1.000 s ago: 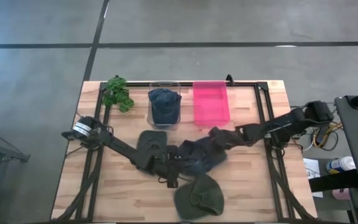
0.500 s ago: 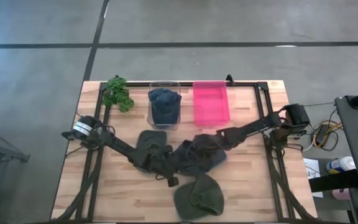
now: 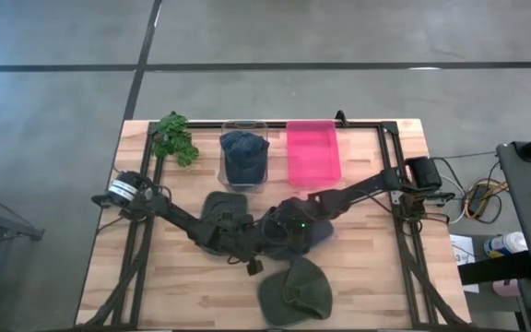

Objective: Pick & Place hat
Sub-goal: Put the blue cap into the transparent bin

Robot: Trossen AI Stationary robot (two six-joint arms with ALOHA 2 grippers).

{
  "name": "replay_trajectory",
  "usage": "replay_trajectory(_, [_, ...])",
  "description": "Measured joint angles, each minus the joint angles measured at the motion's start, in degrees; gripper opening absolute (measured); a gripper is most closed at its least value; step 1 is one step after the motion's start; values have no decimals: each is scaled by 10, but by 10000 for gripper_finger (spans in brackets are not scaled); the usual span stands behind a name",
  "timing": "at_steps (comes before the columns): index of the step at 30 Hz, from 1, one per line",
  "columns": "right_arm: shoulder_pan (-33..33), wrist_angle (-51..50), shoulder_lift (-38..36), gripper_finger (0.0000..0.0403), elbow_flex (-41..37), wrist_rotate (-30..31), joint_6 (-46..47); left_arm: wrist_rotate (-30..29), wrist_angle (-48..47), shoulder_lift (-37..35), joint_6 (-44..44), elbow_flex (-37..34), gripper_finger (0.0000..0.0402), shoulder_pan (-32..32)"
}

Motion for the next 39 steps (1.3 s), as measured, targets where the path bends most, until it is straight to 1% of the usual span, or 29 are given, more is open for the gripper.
replay_trajectory(2, [0,-25,0,121,9,0,-15,0,0,1,2,-1,0,0])
replay_trajectory(5, [0,-34,-1,121,12,6,-48,0,9,1,3,-6,0,0])
replay_trajectory(10, [-2,-17,1,121,20,21,-81,-1,22,1,10,-8,0,0])
replay_trajectory(13, [-2,-12,1,121,17,52,-96,-1,30,2,12,-8,0,1])
replay_trajectory(15, [-5,-8,1,121,12,60,-104,-1,30,2,13,-8,0,1])
replay_trajectory(20, [-6,-8,1,120,7,45,-108,-1,36,2,24,-8,0,4])
replay_trajectory(23, [-6,-7,1,116,7,17,-108,-1,47,2,36,-8,0,8])
replay_trajectory(25, [-6,-6,1,105,7,-2,-104,-1,56,2,47,-8,0,12])
replay_trajectory(27, [-6,-6,1,86,7,-3,-104,-1,59,2,54,-8,0,17])
replay_trajectory(30, [-6,-2,2,46,7,6,-104,-1,59,2,65,-6,0,21])
replay_trajectory(32, [-6,6,2,20,6,29,-111,-1,58,2,71,-4,0,21])
replay_trajectory(34, [-6,14,2,12,6,45,-123,-1,58,2,78,-3,0,22])
replay_trajectory(36, [-8,14,1,9,6,47,-125,0,58,2,84,-3,0,22])
replay_trajectory(39, [-9,-24,-9,9,12,48,-127,1,54,-5,95,-3,0,22])
